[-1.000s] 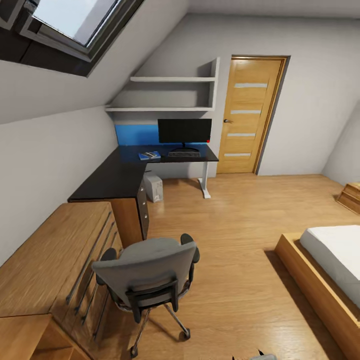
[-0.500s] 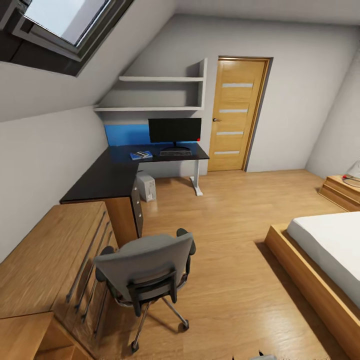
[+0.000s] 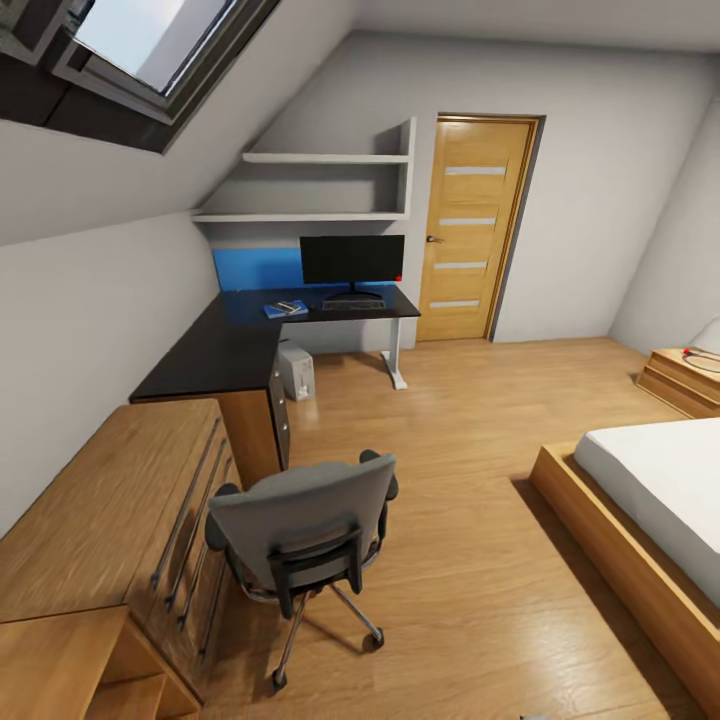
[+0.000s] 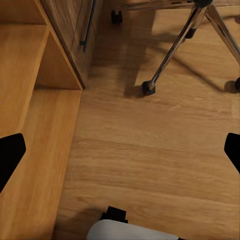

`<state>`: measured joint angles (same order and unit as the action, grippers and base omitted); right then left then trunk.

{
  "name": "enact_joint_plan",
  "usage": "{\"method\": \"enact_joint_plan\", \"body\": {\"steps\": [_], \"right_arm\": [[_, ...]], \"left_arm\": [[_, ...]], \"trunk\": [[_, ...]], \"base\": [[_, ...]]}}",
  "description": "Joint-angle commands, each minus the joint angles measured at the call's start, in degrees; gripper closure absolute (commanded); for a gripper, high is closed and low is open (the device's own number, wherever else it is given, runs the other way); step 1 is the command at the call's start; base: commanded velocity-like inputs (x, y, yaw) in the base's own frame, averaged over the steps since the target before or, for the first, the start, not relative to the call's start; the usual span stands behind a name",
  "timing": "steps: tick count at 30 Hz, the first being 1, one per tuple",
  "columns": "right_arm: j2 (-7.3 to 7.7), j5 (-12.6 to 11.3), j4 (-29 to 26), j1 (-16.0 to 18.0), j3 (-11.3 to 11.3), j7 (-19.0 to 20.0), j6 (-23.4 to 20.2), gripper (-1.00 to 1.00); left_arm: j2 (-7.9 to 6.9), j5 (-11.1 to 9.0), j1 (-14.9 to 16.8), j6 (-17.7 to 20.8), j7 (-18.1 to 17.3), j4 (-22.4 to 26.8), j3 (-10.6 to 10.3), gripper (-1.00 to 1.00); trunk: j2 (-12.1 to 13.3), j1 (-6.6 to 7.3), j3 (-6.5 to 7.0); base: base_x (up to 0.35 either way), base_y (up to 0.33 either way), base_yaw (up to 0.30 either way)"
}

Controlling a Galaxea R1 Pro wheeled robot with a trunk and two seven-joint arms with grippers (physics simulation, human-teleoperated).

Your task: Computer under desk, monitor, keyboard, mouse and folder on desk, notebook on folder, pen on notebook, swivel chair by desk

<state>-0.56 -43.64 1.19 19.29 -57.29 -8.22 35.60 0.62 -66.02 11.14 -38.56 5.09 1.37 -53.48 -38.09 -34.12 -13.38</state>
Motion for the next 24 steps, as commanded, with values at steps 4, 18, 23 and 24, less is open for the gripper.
{"method": "enact_joint_plan", "body": {"steps": [4,18,23,24], "right_arm": [[0.00,0.02,0.12,0.05,-0.46,-0.47,-0.19,-1.00],[0.11,-0.04,0.12,0.05,-0.39,-0.46,-0.33,-1.00],[-0.02,0.02,0.12,0.05,-0.47,-0.41,-0.24,-1.00],[-0.10,0.03,0.09,0.05,-0.50,-0.40,-0.22,-1.00]], "left_arm": [[0.00,0.02,0.03,-0.11,0.47,0.03,-0.48,-1.00],[0.00,0.02,0.03,-0.14,0.45,0.03,-0.48,-1.00],[0.00,0.02,0.03,-0.18,0.45,0.03,-0.48,-1.00],[0.00,0.02,0.03,-0.19,0.41,0.03,-0.48,-1.00]], "trunk": [[-0.07,-0.01,-0.08],[-0.07,-0.01,-0.08],[-0.07,-0.01,-0.08],[-0.07,-0.01,-0.08]], "base": [[-0.016,0.013,0.000],[-0.022,0.053,0.000],[-0.015,0.033,0.000],[-0.005,0.012,0.000]]}}
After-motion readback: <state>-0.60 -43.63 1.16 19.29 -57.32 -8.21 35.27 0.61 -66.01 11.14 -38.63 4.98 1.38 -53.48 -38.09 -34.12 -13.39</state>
